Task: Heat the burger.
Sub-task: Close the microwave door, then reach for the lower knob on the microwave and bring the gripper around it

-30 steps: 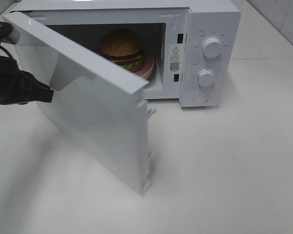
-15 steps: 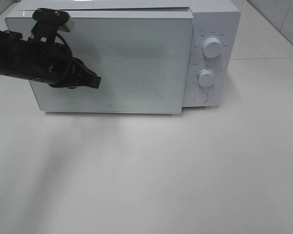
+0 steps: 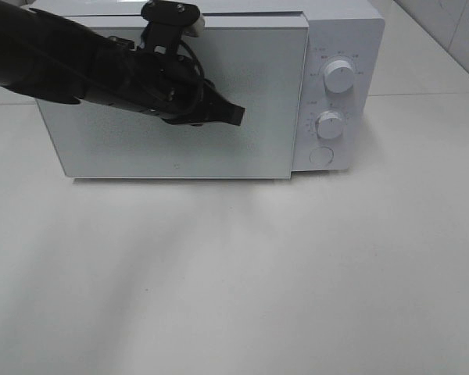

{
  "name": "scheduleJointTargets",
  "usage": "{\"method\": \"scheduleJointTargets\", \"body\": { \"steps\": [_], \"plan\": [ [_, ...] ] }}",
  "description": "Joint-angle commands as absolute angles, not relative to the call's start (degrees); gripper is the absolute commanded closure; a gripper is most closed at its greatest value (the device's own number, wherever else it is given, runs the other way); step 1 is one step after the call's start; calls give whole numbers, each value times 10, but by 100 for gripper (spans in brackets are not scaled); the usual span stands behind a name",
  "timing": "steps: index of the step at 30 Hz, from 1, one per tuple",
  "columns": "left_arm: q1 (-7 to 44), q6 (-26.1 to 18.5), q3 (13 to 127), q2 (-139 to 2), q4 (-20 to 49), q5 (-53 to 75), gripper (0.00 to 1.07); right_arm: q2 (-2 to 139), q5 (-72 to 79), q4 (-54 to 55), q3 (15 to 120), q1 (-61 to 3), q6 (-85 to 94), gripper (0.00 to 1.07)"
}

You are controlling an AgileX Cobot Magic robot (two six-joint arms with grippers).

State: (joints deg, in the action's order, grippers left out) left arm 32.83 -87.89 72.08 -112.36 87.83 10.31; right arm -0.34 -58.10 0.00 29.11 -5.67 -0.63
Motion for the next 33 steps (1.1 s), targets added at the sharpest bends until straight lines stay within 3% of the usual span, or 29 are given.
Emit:
{"method": "scheduleJointTargets", "body": {
  "steps": [1,10,15,21,22,23,24,25,26,27,28,29,30,31,32,33],
  "plan": [
    [323,-908,757,-1135,867,72,107,-15,-574,0,290,-55,0,37],
    [340,-907,845,-1199,867,74,107,-15,-574,0,290,-55,0,37],
    [352,-877,857,-1206,862,79,107,-15,-574,0,290,-55,0,37],
    [358,-810,857,-1196,754,179,107,-15,-574,0,290,-55,0,37],
    [358,-782,857,-1196,714,198,107,-15,-574,0,290,-55,0,37],
    [358,-713,857,-1196,626,233,107,-15,-574,0,290,-55,0,37],
    [358,-713,857,-1196,626,233,107,-15,-574,0,290,-55,0,37],
    [358,-678,857,-1196,571,250,107,-15,-574,0,290,-55,0,37],
    [358,-584,857,-1193,461,296,107,-15,-574,0,290,-55,0,37],
    [358,-584,857,-1193,461,296,107,-15,-574,0,290,-55,0,37],
    [358,-537,857,-1191,418,320,107,-15,-574,0,290,-55,0,37],
    [358,-454,857,-1181,332,361,107,-15,-574,0,290,-55,0,37],
    [358,-454,857,-1181,332,361,107,-15,-574,0,290,-55,0,37],
    [358,-362,857,-1167,254,405,107,-15,-574,0,290,-55,0,37],
    [358,-362,857,-1167,254,405,107,-15,-574,0,290,-55,0,37],
    [358,-325,857,-1157,224,422,107,-15,-574,0,290,-55,0,37]
  ]
}}
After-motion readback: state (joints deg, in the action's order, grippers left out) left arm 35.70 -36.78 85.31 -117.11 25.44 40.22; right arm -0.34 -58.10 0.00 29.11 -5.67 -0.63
